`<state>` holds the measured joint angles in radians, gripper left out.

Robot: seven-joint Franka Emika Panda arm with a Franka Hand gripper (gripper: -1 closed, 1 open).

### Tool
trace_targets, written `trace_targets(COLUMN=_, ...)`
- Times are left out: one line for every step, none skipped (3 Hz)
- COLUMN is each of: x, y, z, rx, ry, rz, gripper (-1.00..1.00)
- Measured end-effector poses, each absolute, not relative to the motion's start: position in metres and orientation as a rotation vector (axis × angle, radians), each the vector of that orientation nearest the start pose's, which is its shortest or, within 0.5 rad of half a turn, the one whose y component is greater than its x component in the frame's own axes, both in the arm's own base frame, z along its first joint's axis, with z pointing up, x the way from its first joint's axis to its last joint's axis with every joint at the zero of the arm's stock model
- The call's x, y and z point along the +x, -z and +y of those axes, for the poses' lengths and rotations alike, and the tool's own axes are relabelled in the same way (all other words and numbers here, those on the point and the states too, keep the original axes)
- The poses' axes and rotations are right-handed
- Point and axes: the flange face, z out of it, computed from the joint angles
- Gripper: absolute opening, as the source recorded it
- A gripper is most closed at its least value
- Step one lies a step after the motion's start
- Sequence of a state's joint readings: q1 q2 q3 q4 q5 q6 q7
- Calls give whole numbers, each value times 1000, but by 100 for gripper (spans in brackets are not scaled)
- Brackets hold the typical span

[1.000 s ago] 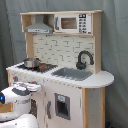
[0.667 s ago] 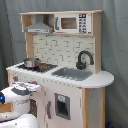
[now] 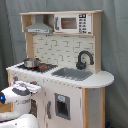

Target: Play with the kitchen

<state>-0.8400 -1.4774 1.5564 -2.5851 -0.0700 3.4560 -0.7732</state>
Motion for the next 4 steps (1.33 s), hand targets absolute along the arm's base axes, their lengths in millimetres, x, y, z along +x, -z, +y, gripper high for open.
trace_targets(x=346, y=-336, z=354, rx=738, ry=-732, rz=1533, gripper=-100)
trace_targets(x=346, y=-336, z=354, rx=835, ry=-819, rz=1503, gripper=-100)
trace_targets(x=346, y=-336, z=354, rx=919, ry=-896, rz=1470, gripper=-100)
trace_targets(x=346, y=-337, z=355, rx=1003, ry=-973, rz=1433, gripper=-100)
